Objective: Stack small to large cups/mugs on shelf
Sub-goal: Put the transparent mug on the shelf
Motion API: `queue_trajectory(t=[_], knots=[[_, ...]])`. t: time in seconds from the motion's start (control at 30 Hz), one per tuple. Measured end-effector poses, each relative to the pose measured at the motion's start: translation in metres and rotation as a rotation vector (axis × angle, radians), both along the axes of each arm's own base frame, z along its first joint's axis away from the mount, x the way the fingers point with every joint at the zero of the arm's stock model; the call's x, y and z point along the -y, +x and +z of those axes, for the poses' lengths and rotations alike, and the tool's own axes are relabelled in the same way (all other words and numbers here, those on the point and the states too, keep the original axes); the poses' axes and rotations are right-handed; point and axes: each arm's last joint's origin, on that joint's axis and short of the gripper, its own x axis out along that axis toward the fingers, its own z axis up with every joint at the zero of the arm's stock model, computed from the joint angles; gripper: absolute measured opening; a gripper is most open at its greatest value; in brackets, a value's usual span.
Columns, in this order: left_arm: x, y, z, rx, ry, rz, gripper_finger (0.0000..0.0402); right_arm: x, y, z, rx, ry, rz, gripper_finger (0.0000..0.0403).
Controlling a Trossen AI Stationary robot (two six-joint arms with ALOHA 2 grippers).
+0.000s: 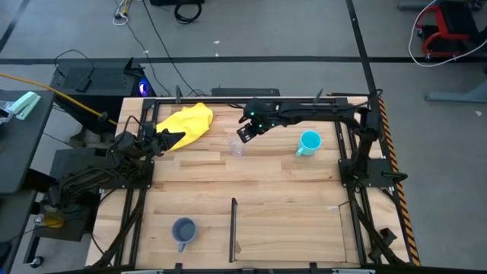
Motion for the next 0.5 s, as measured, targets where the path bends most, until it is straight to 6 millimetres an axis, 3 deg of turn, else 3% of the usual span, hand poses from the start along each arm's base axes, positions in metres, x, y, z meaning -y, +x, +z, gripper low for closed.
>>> queue_trajectory(t=[0.3,0.5], knots=[[0.000,0.001,-0.005,-0.048,-0.031,-0.001,0.0040,0.002,0.008,-0.025,-0.059,0.019,0.007,0.0096],[0.000,0.001,-0.007,-0.057,-0.043,-0.002,0.0037,0.002,0.008,-0.023,-0.049,0.012,0.014,0.0096]])
